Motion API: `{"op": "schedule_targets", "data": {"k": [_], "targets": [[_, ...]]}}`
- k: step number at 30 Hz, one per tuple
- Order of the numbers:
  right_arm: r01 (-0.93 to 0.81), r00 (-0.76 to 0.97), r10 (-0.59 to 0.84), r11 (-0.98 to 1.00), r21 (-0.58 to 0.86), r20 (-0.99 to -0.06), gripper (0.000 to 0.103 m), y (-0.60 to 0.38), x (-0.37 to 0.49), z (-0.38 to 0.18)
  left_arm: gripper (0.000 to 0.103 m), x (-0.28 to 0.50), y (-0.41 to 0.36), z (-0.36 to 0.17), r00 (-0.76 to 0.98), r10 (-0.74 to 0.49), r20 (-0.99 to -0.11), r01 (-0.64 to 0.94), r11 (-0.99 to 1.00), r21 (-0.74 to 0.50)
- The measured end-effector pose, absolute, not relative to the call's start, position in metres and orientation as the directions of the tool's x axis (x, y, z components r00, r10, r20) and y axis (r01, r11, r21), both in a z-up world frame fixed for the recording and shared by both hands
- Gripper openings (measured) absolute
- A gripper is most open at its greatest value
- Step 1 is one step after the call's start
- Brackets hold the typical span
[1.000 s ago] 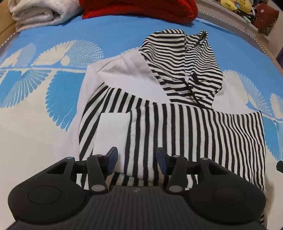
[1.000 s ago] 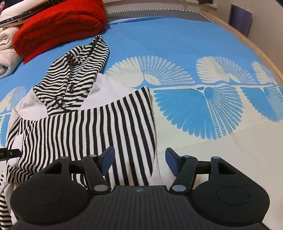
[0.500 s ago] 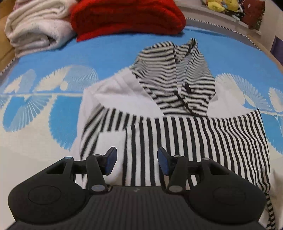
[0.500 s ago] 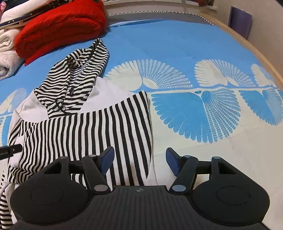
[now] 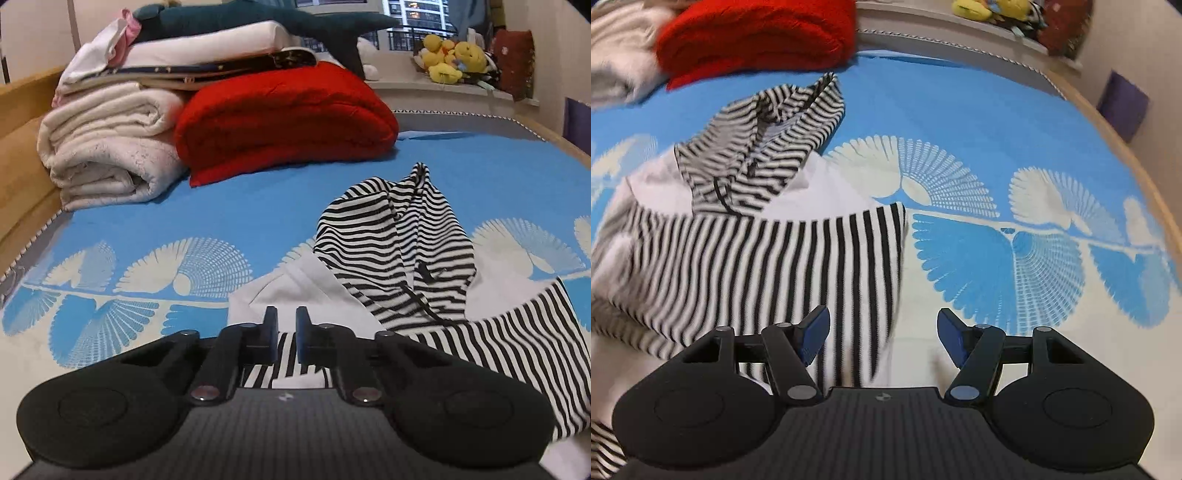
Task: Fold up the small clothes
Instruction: 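Grasp the striped hood with the left gripper and lift it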
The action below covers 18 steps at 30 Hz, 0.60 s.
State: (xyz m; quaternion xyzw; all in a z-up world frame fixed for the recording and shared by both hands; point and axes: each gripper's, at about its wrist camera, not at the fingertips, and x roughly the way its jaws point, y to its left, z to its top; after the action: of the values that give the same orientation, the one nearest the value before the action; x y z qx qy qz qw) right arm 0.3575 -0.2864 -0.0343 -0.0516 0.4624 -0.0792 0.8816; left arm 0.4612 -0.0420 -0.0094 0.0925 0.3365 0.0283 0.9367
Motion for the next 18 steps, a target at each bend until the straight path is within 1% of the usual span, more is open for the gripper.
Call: {"op": "schedule_targets", "data": {"k": [3, 5, 11, 13, 15, 18], "targets": [[0.061, 0.549, -0.183, 0.982, -0.179, -0.816, 0.066, -0.287, 0.357, -0.039, 0.009, 0.497, -0.043, -0.014, 0.752, 0.117, -0.648, -0.013, 0.987, 0.163], [0.041, 0.545, -0.189, 0.979, -0.199, -0.817, 0.066, -0.286, 0.357, -0.042, 0.009, 0.532, -0.051, -0.015, 0.754, 0.117, -0.646, -0.02, 0.988, 0.154], [0.065, 0.533, -0.184, 0.982, -0.176, -0.826, 0.066, -0.294, 0.371, -0.046, 0.009, 0.668, -0.084, -0.023, 0.779, 0.127, -0.614, -0.015, 0.983, 0.184], [0.074, 0.524, -0.193, 0.981, -0.181, -0.83, 0.066, -0.297, 0.376, -0.05, 0.009, 0.714, -0.094, -0.031, 0.778, 0.124, -0.616, 0.001, 0.98, 0.197], [0.085, 0.518, -0.205, 0.979, -0.188, -0.831, 0.066, -0.301, 0.38, -0.052, 0.009, 0.753, -0.103, -0.044, 0.755, 0.118, -0.645, 0.021, 0.979, 0.203], [0.087, 0.515, -0.213, 0.977, -0.197, -0.83, 0.066, -0.307, 0.385, -0.053, 0.01, 0.795, -0.116, -0.061, 0.701, 0.094, -0.707, 0.037, 0.985, 0.167]]}}
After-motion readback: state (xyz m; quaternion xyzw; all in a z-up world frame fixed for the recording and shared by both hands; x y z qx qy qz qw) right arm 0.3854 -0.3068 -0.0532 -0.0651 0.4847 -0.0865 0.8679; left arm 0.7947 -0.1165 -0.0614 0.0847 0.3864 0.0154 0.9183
